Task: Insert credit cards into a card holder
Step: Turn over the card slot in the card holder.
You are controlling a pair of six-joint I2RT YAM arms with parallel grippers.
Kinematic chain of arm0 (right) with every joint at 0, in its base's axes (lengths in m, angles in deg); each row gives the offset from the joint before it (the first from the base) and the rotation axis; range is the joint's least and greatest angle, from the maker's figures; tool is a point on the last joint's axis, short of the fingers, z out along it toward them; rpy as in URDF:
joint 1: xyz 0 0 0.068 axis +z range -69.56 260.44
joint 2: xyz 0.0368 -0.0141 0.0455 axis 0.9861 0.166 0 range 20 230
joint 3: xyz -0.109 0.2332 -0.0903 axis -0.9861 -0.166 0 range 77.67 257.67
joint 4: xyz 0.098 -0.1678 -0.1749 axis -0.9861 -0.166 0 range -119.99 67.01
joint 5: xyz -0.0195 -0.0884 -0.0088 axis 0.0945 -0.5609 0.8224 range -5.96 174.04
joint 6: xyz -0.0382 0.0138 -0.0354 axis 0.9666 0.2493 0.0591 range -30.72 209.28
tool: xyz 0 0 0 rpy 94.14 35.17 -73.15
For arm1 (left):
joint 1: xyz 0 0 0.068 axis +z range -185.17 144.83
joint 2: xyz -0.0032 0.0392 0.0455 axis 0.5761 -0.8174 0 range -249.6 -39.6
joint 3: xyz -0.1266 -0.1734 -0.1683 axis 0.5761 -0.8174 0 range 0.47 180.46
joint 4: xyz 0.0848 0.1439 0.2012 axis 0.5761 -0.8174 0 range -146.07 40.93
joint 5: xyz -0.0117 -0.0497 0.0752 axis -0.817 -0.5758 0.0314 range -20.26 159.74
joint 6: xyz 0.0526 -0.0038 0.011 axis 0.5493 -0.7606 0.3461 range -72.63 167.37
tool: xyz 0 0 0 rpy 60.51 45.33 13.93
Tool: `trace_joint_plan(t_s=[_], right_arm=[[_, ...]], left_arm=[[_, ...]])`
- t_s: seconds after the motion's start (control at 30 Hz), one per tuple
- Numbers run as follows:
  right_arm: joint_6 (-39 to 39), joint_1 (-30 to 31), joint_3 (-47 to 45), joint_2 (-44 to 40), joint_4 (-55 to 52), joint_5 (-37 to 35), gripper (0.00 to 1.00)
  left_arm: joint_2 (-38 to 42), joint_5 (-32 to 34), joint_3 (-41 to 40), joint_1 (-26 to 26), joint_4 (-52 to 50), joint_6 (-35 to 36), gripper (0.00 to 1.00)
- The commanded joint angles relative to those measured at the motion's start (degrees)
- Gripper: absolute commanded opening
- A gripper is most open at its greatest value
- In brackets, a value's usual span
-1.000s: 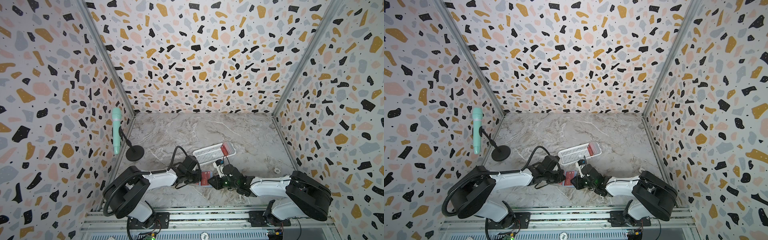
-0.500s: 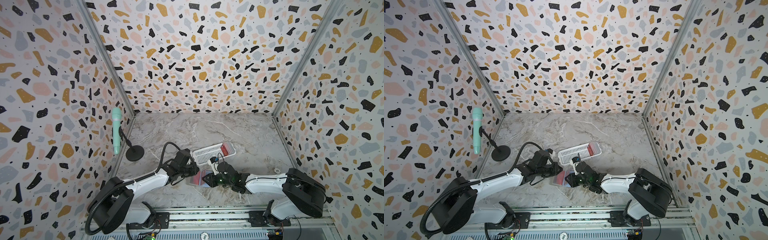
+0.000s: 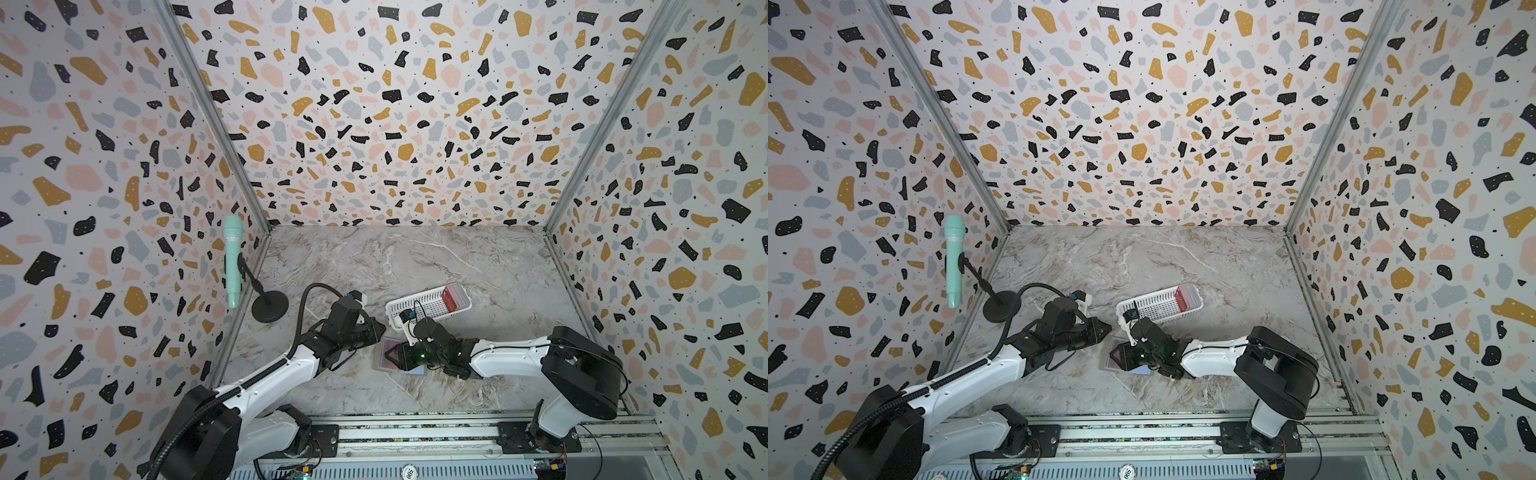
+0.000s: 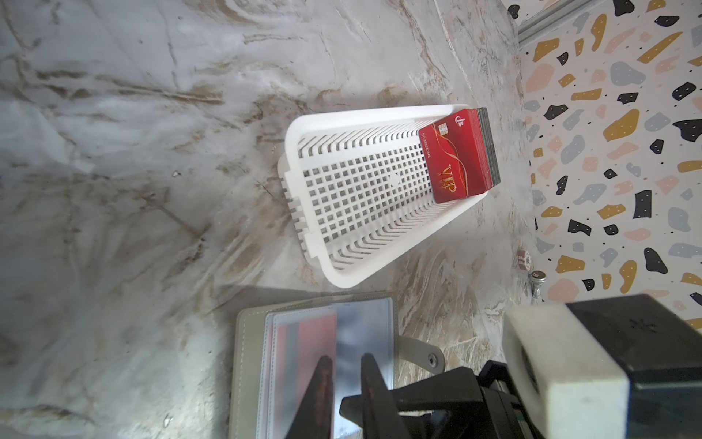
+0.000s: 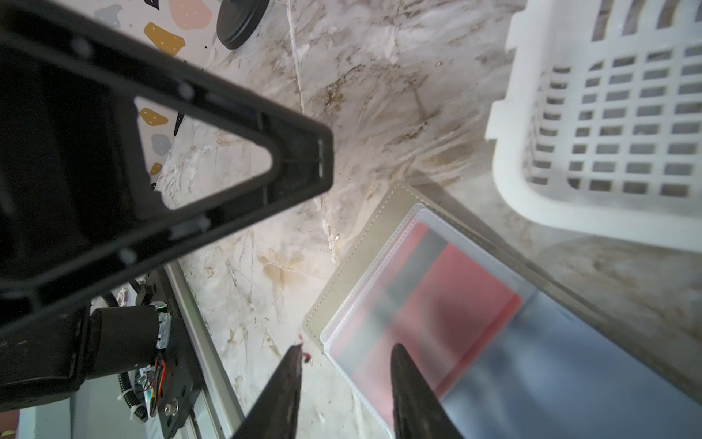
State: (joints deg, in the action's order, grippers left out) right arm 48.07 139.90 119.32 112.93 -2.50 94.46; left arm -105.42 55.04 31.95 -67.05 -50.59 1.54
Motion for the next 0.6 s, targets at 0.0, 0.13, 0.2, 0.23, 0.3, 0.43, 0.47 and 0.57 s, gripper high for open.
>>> trace_joint_plan(t_s=[0.0, 0.13, 0.2, 0.23, 0.3, 0.43, 0.47, 0.57], right_arm=[[2.96, -1.18, 1.03, -3.87, -4.8, -2.51, 0.4], [7.09, -4.34, 0.84, -8.35, -10.75, -5.71, 0.42], [10.23, -6.85, 1.36, -10.4, -14.67, -7.0, 0.45], [11.56, -8.07, 1.66, -11.26, -16.39, -7.59, 0.47], [14.96, -11.27, 2.49, -13.34, -20.11, -8.72, 0.5], [20.89, -18.85, 4.84, -15.84, -25.34, -8.42, 0.56], [22.44, -20.93, 5.6, -15.91, -26.28, -7.71, 0.58], [26.23, -25.53, 8.21, -14.65, -28.82, -7.66, 0.64]], left_arm=[[0.0, -0.91, -0.31, 0.32, 1.98, 1.36, 0.18], [-2.27, -1.34, 1.2, 0.24, 3.94, 1.16, 0.19], [-4.56, -1.7, 2.71, 0.16, 5.06, 1.27, 0.2], [-5.65, -1.83, 3.55, -0.08, 5.48, 1.21, 0.2], [-8.56, -1.5, 5.96, -0.93, 6.15, 1.76, 0.21], [-13.84, -0.16, 10.83, -2.53, 8.8, 2.32, 0.25], [-15.48, -0.24, 12.26, -2.81, 9.94, 2.32, 0.25], [-20.5, 0.02, 16.63, -3.68, 12.39, 2.29, 0.26]])
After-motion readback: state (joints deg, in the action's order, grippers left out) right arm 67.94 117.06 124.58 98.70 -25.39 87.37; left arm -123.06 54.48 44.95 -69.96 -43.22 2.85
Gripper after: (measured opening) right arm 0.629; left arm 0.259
